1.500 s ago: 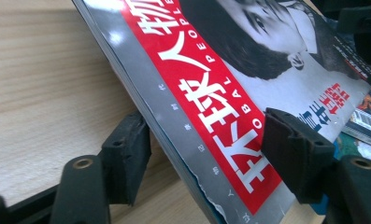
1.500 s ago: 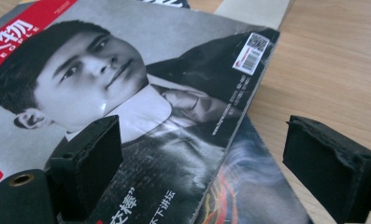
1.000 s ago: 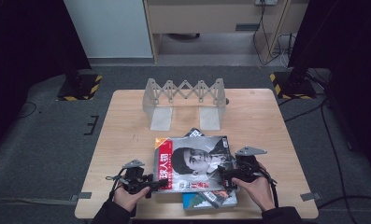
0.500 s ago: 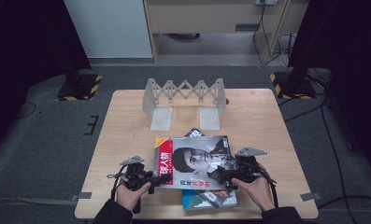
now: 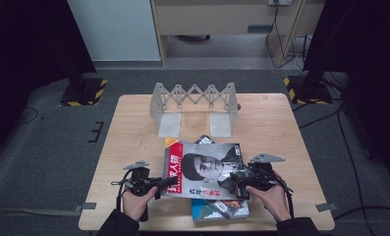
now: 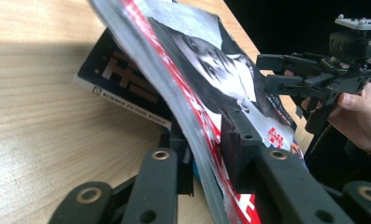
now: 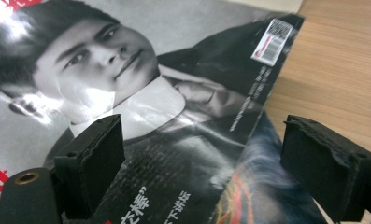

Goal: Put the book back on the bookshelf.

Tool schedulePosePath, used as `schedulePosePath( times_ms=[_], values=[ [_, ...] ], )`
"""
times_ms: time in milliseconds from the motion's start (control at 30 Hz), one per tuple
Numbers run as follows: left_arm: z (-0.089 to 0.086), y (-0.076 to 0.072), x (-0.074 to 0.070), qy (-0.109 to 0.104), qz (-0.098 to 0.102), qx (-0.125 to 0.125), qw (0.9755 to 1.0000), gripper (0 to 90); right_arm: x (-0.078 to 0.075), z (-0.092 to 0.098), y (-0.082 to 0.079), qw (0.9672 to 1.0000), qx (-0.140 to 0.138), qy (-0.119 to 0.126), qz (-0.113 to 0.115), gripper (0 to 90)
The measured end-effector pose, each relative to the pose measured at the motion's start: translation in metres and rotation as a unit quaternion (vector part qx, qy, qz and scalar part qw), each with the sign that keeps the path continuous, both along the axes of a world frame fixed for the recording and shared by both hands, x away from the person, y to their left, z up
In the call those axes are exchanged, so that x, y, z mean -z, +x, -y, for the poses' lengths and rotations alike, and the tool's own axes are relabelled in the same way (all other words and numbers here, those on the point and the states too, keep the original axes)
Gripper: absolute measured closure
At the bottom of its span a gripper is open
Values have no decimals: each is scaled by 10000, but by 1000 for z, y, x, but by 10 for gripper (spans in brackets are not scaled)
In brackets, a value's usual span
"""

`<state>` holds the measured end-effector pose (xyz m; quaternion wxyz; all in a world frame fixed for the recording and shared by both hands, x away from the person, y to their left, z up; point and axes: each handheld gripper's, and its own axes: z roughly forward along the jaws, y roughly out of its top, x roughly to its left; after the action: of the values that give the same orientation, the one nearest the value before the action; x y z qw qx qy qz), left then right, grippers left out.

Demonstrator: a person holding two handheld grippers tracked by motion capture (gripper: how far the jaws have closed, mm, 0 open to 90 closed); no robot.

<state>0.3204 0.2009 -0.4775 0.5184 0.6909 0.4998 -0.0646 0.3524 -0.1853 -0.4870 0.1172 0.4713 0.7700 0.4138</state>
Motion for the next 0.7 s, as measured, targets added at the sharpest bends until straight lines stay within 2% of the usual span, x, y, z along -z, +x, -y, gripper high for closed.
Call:
schedulePosePath(
  times_ms=[233,333,367,500,700],
  values=[
    [-2,4,-13,-207,-6,-112,9997,824,-6,22,4,9992,360,1,182,112],
    [-2,6,-18,-237,30,-142,9996,843,-7,33,6,9984,502,-101,243,112],
    [-2,8,-25,-232,115,-180,9995,848,-7,37,7,9981,552,-126,239,113],
    [0,13,-37,-238,245,-218,9992,855,-6,51,10,9966,722,-272,283,113],
    [1,20,-50,-361,329,-261,9985,858,0,72,14,9934,966,-571,221,113]
  ],
)
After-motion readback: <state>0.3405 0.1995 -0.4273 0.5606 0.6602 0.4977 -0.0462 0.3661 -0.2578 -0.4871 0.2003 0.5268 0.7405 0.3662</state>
